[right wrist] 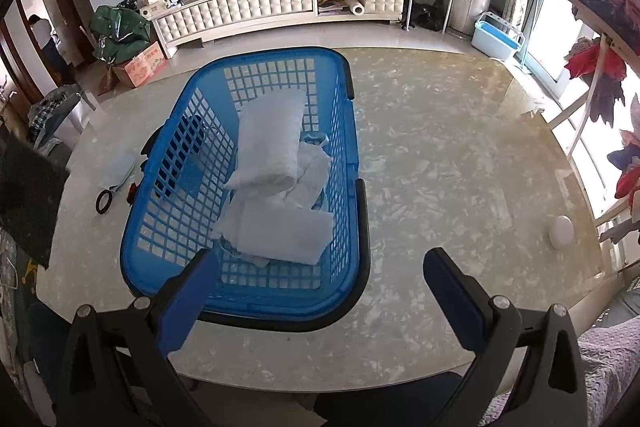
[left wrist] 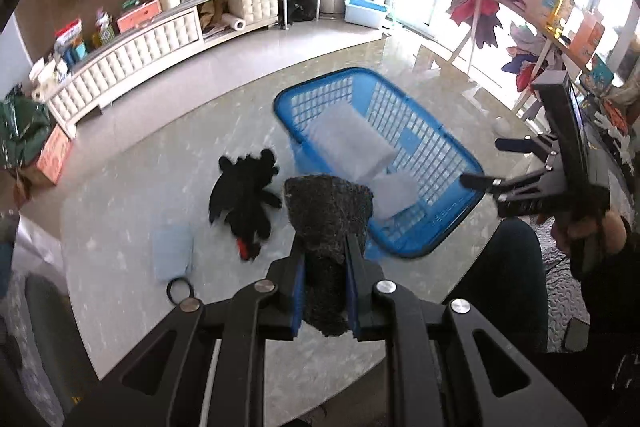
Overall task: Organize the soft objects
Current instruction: 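Lift black square cloth and carry it over the basket with left tool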
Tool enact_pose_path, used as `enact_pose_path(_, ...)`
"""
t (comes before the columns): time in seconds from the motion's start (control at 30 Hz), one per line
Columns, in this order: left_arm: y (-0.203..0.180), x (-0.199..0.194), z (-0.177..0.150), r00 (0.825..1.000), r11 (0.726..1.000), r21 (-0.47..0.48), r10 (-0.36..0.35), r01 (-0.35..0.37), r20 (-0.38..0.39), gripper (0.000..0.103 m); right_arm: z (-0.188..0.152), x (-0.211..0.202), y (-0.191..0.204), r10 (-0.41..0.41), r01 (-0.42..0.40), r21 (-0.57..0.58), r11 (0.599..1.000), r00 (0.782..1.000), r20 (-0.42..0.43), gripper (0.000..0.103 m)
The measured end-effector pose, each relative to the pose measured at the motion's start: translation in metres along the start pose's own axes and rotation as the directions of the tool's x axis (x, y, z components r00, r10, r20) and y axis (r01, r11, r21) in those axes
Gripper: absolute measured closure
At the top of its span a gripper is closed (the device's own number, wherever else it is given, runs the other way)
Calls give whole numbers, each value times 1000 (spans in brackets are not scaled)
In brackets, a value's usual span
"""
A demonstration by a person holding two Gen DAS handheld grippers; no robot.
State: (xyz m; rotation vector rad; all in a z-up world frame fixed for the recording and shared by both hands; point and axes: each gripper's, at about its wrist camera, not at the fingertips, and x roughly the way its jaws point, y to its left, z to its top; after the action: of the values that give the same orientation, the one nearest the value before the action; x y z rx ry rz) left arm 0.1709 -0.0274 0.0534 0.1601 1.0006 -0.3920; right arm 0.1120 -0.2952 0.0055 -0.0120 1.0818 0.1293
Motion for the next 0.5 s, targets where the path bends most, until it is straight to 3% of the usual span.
enact_pose_path(0.5, -59, 75, 50, 994, 995, 64, -77, 82, -77, 88, 0, 8, -33, 18, -17, 36, 999, 1000, -12, 0)
